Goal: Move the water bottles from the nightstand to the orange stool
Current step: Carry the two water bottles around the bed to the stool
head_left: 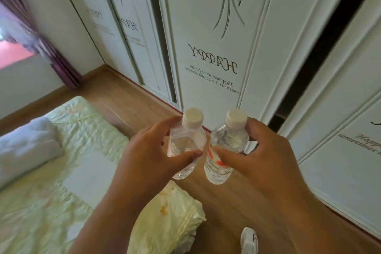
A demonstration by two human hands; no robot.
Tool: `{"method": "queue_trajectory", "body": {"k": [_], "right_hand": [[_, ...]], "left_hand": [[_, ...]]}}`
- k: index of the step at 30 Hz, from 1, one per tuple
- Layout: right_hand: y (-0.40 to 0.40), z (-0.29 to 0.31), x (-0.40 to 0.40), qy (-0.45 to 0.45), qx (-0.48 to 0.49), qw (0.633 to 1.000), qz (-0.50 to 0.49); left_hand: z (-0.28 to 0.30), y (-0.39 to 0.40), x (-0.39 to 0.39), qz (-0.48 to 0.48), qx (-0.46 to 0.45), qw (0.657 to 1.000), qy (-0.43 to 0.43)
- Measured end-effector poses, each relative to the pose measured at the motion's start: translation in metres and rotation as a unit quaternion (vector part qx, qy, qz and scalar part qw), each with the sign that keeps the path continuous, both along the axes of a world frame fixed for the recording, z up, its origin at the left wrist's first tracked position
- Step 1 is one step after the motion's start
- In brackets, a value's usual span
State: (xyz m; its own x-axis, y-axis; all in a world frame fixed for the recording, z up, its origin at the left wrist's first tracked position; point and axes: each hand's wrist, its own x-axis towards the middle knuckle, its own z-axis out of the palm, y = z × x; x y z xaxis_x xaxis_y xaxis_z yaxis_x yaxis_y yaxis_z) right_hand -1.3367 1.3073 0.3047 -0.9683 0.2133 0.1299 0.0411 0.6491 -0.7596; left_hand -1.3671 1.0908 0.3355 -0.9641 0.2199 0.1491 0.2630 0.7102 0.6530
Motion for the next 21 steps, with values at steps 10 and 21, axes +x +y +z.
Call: {"method": "queue_trajectory", "body": {"k": [10, 21], "right_hand": [[0.147, 0.02, -0.057, 0.037, -0.015, 0.999, 0.018], [0.223, 0.019, -0.083, 0.014, -0.013, 1.0, 0.017]], "left_hand": [[0.015, 0.131, -0.04, 0.037, 0.014, 0.999, 0.025], [0.005, 0.21, -0.07, 0.021, 0.008, 1.0, -0.007]]}}
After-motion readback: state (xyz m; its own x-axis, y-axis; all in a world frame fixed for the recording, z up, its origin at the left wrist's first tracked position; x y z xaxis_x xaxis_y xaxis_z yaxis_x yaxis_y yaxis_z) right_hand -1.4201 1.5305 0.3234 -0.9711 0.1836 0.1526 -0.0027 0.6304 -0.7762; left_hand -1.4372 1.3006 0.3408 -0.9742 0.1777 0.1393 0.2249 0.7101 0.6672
